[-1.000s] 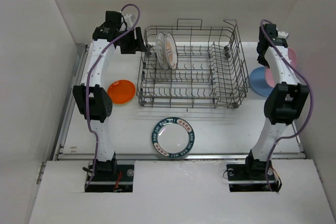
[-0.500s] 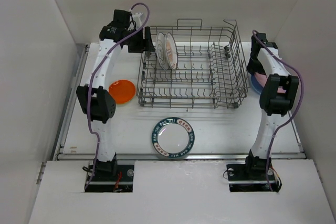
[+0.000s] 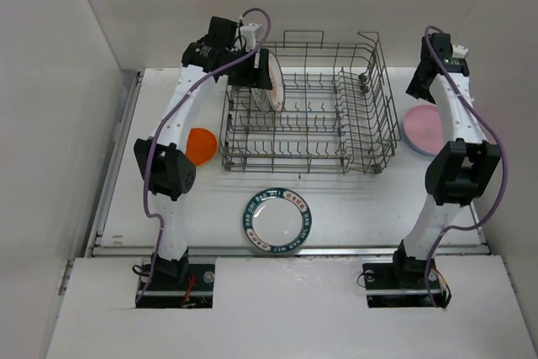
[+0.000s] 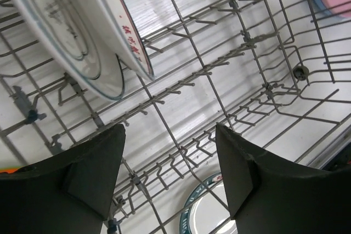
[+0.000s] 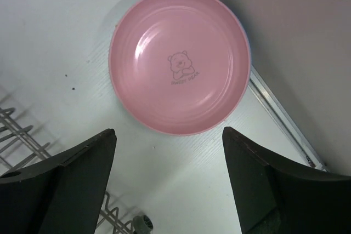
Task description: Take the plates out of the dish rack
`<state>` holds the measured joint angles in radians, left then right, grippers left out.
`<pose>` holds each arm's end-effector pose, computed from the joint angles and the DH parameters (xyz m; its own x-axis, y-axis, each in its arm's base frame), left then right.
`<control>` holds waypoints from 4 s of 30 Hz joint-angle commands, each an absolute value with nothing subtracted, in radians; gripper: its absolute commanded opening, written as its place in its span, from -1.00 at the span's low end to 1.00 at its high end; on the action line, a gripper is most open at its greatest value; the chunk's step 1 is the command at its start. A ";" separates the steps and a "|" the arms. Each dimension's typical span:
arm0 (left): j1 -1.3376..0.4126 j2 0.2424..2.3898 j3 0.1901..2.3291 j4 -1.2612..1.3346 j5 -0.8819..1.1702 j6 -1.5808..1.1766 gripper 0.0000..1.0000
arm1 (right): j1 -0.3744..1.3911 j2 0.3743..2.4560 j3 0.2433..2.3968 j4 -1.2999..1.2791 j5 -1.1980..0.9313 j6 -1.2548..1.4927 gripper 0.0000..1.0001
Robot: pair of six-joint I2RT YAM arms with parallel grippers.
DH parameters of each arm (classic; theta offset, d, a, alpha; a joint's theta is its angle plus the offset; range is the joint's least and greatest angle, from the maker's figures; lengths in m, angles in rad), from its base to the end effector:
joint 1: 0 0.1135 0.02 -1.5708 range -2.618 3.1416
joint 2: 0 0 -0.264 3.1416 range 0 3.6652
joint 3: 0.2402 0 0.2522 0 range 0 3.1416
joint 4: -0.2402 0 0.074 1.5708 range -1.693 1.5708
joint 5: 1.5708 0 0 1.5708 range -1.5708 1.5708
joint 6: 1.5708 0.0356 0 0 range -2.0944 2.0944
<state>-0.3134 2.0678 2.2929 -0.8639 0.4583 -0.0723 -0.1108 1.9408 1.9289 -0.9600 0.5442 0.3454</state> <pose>0.4292 -0.1557 0.3956 -0.6101 0.1296 -0.7817 0.5718 0.7549 -0.3211 0.4154 -0.0648 0.3304 -0.6422 0.3629 -0.6752 0.6399 0.7388 -0.2115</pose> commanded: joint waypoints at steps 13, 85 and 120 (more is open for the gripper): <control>-0.463 2.180 2.376 -0.718 0.037 0.115 0.30 | -0.107 1.721 1.826 -0.832 0.414 0.396 0.68; -0.508 2.063 2.430 -0.583 -0.221 0.080 -1.00 | -0.060 1.422 1.551 -0.569 -0.032 0.276 0.70; -0.466 2.023 2.462 -0.775 0.196 -0.080 -1.00 | -0.051 1.373 1.404 -0.522 -0.034 0.267 0.70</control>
